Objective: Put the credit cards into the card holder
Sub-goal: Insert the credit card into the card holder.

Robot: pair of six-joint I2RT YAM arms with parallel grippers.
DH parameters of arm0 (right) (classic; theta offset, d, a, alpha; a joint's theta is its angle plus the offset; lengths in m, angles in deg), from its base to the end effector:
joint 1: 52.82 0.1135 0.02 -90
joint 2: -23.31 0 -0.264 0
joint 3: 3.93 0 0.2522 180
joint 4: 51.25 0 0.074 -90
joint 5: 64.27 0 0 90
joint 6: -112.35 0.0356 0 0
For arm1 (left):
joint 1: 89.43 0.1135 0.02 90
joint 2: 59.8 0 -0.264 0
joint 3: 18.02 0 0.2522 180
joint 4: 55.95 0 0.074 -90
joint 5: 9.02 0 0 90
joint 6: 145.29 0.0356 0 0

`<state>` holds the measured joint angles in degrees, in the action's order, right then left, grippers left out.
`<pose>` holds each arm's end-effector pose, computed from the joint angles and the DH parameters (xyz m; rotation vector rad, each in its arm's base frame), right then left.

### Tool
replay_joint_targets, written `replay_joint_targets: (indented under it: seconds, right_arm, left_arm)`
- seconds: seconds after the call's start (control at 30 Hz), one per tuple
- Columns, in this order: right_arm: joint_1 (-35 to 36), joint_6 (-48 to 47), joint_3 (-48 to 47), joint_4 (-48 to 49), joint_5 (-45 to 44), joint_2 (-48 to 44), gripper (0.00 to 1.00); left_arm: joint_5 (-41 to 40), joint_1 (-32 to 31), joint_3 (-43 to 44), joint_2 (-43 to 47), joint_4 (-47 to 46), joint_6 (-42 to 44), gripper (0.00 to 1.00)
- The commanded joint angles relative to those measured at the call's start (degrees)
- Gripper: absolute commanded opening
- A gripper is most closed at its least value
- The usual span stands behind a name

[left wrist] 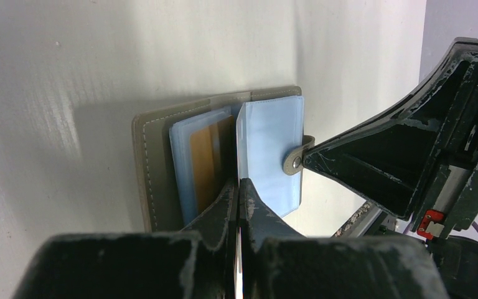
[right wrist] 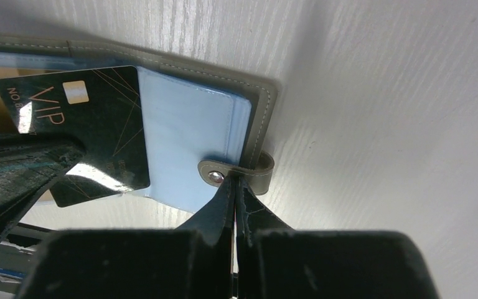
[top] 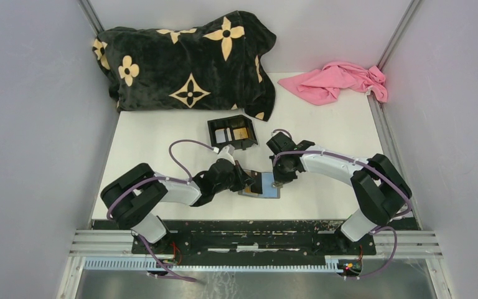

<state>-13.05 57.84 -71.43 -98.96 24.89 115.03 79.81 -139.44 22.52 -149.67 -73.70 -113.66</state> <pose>0.2247 0.1863 0.1697 -0.1039 2.8695 0.2621 0.1787 -0.2119 0.1288 -0.1827 2.3181 -1.0404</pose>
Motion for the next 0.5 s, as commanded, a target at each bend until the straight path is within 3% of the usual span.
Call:
replay_joint_targets:
  seconds: [0.0,0.13,0.33,0.47]
  right_arm:
    - [0.24,-1.68,-0.94,-2.20,-3.61,-1.37,0.01]
    - [0.35,-2.55,-3.16,-4.20,-4.67,-3.59,0.01]
    - [1.48,-2.59,-4.85,-6.33,-4.76,-5.19,0.12]
    - [2.83,-1.73,-4.25,-6.22,-4.41,-5.33,0.14]
  left_arm:
    - [-1.73,-0.26,-0.65,-1.42,-2.16,4.40,0.03]
    - [-1.74,-0.34,-0.67,-1.77,-1.99,5.27,0.03]
    - [-1.16,-0.30,-0.13,-3.11,-1.89,6.20,0.03]
    - [-0.94,-0.32,-0.22,-3.79,-2.20,6.25,0.03]
